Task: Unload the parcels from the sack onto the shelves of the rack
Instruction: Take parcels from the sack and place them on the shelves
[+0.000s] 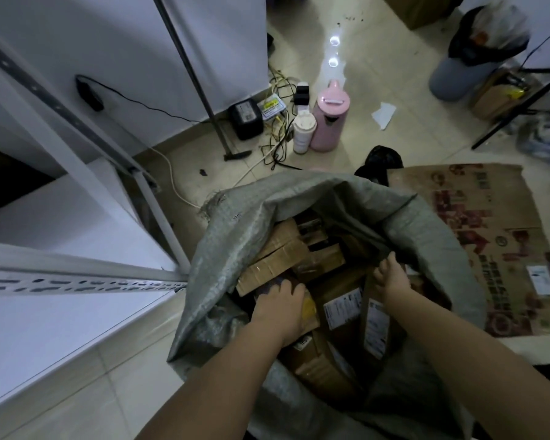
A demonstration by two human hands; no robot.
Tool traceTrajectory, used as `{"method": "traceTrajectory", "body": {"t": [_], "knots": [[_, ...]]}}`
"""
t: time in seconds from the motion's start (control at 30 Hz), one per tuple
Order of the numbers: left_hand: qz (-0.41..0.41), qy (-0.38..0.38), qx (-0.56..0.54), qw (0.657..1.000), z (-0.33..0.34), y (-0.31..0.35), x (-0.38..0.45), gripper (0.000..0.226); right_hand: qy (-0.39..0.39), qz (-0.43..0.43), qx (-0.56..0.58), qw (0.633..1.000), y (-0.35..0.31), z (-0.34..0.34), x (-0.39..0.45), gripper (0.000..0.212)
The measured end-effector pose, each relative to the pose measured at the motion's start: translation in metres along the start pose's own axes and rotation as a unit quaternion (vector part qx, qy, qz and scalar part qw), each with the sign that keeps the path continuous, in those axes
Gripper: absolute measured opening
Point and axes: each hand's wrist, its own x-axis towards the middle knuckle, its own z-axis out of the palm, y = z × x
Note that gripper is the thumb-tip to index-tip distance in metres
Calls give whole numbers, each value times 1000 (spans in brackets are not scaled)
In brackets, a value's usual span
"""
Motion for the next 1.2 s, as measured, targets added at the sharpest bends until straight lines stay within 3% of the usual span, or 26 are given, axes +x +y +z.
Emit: {"method": "traceTrajectory", "body": {"t": [0.1,0.2,0.27,0.4,0.53,0.63,0.7,0.83,0.93,1.0,1.13,1.2], "knots": [[-4,-9,1,1000,4,-1,-2,71,29,11,28,999,10,-5,-16,71],[-8,-10,-3,1000,-1,1,-9,70,18,-52,-49,997,23,-12,-27,71],[-7,-5,0,1000,-8,2,-16,70,38,-62,-37,997,38,-25,-35,71],[-11,2,-4,1000,-22,1,-30,68,73,-71,138,985,80,-53,-56,75],[-30,19,-41,999,-31,-4,-40,65,38,-92,373,922,122,-65,-75,103],[-88,31,-167,982,-33,-13,-42,64,17,-87,568,818,128,-53,-77,108],[-141,49,-280,948,-32,-19,-43,69,11,-96,698,710,121,-44,-77,116],[-187,85,-544,814,-32,-27,-46,77,21,-106,876,469,77,-39,-78,99],[-181,108,-654,727,-33,-27,-49,80,46,-78,925,368,36,-55,-84,103],[-172,117,-705,678,-33,-26,-53,77,102,5,925,365,8,-72,-93,106],[-152,103,-774,606,-32,-24,-57,78,343,178,768,511,-48,-97,-128,115],[-158,94,-804,565,-33,-21,-56,83,445,225,668,552,-68,-101,-131,113]]}}
